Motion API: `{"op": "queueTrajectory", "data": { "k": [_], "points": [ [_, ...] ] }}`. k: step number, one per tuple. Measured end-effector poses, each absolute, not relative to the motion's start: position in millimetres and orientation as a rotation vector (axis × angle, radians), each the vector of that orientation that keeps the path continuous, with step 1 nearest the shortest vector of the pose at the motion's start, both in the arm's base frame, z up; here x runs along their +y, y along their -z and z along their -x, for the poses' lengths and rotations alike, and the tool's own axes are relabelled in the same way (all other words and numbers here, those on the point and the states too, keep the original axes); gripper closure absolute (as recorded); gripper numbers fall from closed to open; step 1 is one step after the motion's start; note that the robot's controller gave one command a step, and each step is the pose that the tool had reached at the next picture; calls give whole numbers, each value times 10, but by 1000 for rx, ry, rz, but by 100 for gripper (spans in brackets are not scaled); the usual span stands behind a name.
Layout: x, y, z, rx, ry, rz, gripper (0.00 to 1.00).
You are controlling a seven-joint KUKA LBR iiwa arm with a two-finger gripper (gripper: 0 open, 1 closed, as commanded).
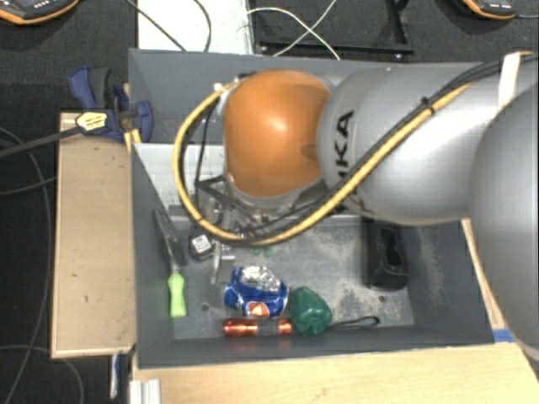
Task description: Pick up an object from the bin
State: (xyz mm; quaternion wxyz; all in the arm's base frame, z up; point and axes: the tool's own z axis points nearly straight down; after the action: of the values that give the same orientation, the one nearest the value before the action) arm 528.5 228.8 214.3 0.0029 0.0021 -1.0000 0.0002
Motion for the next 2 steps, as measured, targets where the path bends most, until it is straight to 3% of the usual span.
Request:
{"op": "queueTrajectory", "data": {
  "k": [1,2],
  "points": [
    [2273,-2192,-5306,-3144,3,5,0],
    [2479,-1491,-5455,-3125,2,-319,0]
  ]
}}
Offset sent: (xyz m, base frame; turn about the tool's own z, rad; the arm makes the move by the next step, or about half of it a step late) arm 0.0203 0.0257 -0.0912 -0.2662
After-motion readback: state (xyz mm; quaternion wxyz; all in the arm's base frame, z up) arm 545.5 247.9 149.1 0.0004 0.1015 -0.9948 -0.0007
